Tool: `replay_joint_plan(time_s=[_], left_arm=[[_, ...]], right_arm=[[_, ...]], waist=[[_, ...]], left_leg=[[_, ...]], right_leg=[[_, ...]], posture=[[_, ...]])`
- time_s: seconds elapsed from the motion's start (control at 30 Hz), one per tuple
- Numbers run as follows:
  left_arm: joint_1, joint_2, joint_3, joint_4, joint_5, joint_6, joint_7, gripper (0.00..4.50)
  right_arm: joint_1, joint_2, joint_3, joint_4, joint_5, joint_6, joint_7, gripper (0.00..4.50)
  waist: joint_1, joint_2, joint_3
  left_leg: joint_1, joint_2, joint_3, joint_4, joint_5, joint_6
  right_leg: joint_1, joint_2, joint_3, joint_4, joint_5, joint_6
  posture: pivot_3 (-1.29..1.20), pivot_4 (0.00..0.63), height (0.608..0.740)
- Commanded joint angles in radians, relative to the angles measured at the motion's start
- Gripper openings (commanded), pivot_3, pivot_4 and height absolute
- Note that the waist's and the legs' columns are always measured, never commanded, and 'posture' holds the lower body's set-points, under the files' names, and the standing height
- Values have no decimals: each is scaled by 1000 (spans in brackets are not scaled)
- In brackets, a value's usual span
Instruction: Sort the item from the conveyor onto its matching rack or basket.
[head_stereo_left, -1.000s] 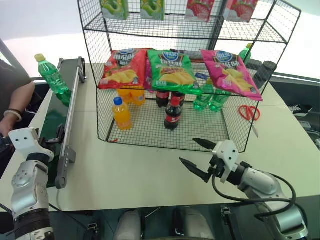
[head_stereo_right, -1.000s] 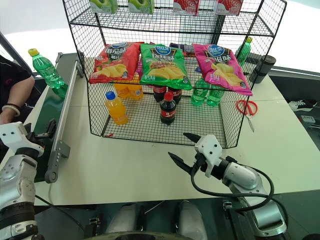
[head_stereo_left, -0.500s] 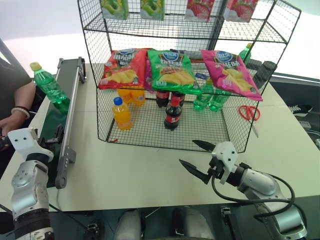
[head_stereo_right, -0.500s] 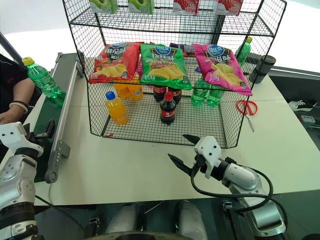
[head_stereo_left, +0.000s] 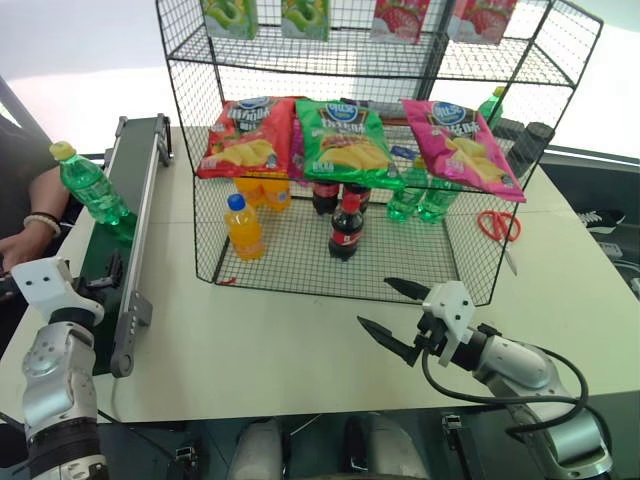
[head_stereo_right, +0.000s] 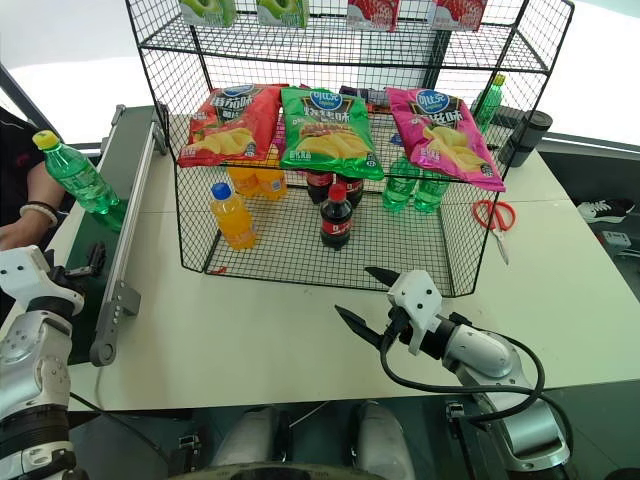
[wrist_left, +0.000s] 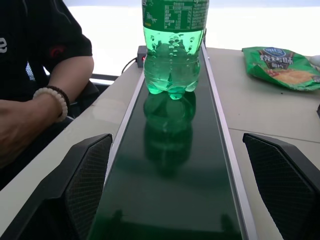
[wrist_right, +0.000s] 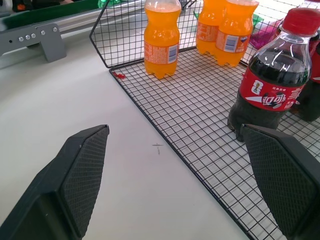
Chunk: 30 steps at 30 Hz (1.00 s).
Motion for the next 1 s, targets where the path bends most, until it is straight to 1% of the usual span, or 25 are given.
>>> replay_joint_plan(time_s=[0.03,0.53,1.0], left_arm=[[1,21,30,-8,4,-31,-3,4500],[63,17,69,-34,-22,-52,-43,4500],[60,19,61,-39,-22,-58,-59,4500]], right_arm=[[-9,0,-3,-42,9,5,-2,4397],[-9,7,38,-73,3,31,-6,4397],[-3,8,48,-66,5,22,-4,4397]], waist=[[0,0,0],[0,0,0],[0,0,0]], left_leg=[[0,0,0,0,0,0],[0,0,0,0,0,0],[0,0,0,0,0,0]], right_leg=[[0,0,0,0,0,0],[0,0,0,0,0,0],[0,0,0,0,0,0]], posture=[[0,150,740],[0,150,740],[0,150,740]])
